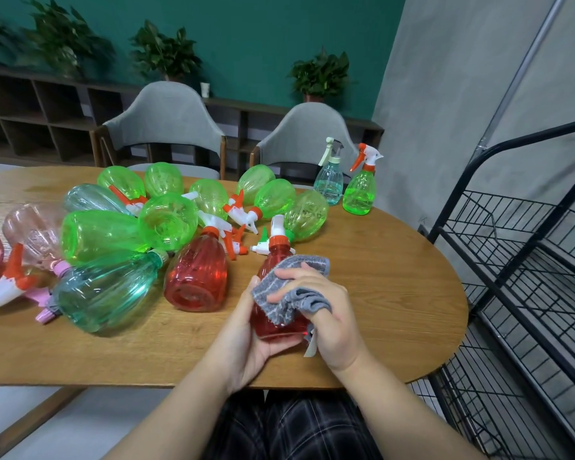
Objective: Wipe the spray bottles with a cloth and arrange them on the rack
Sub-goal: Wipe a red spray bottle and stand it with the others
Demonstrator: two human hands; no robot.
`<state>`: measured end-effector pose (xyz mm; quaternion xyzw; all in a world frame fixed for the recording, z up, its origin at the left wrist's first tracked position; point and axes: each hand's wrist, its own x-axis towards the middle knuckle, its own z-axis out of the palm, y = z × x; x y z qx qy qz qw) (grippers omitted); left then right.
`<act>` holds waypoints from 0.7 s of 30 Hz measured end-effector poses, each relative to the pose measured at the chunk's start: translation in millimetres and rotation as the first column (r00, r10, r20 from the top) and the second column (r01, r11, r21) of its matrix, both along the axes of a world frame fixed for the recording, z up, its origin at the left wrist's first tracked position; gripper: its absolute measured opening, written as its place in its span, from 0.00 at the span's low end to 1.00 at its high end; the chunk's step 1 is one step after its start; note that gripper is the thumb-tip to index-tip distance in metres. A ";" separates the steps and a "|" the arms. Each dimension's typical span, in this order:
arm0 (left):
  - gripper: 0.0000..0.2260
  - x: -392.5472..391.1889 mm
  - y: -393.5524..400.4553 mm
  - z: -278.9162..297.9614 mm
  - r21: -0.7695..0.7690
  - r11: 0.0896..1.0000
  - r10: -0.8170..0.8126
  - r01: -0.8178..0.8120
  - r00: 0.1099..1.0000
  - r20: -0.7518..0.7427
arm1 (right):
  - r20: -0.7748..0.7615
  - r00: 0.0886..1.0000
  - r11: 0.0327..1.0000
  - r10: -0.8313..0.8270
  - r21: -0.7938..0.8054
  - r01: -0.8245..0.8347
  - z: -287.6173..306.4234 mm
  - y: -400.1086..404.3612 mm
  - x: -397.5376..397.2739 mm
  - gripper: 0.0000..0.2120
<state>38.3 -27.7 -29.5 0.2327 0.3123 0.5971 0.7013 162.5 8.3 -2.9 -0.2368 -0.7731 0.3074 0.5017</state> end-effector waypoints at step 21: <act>0.27 0.2 -1.9 -4.3 0.075 0.997 0.021 -0.018 0.999 -0.035 | -0.052 0.993 0.892 -0.105 -0.446 0.071 25.5 10.1 -7.4 0.12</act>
